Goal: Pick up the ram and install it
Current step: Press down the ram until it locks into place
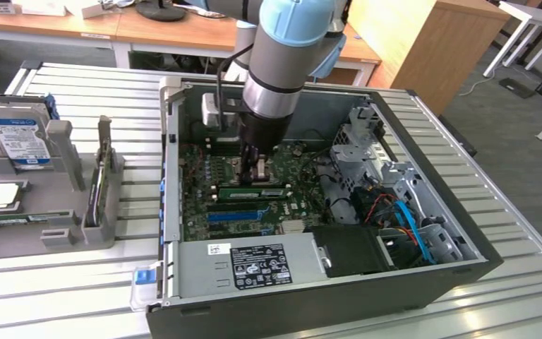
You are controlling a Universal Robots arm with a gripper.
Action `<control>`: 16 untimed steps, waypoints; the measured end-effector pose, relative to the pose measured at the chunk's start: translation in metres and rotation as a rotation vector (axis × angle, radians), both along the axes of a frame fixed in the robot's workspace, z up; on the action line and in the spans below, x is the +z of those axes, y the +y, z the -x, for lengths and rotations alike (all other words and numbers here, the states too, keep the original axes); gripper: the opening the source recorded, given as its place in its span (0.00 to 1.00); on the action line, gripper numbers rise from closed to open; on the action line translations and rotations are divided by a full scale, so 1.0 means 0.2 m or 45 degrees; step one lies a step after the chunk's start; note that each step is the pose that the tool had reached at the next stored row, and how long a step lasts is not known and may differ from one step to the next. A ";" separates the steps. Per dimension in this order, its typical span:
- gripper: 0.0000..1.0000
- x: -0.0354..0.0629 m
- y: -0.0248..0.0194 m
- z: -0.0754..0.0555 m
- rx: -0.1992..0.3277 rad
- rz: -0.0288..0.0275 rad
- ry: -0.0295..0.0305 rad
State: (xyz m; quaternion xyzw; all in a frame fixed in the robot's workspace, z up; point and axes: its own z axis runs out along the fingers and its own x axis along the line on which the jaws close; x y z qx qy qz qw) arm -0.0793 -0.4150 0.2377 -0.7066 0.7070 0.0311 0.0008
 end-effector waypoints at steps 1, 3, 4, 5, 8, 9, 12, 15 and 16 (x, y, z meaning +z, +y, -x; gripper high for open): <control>0.11 0.000 0.000 0.01 0.000 0.0000 0.0000; 0.11 0.000 0.000 0.01 0.000 0.0000 0.0001; 0.11 0.000 0.000 0.01 0.000 0.0000 0.0001; 0.11 0.000 0.000 0.01 0.000 0.0000 0.0001; 0.11 0.000 0.000 0.01 0.000 0.0002 0.0002; 0.11 -0.002 0.000 0.01 0.000 -0.0001 0.0000; 0.11 -0.011 0.000 0.01 0.000 -0.0001 0.0000; 0.11 -0.019 0.000 0.01 0.000 0.0000 0.0001; 0.11 -0.021 0.000 0.01 0.000 0.0001 0.0000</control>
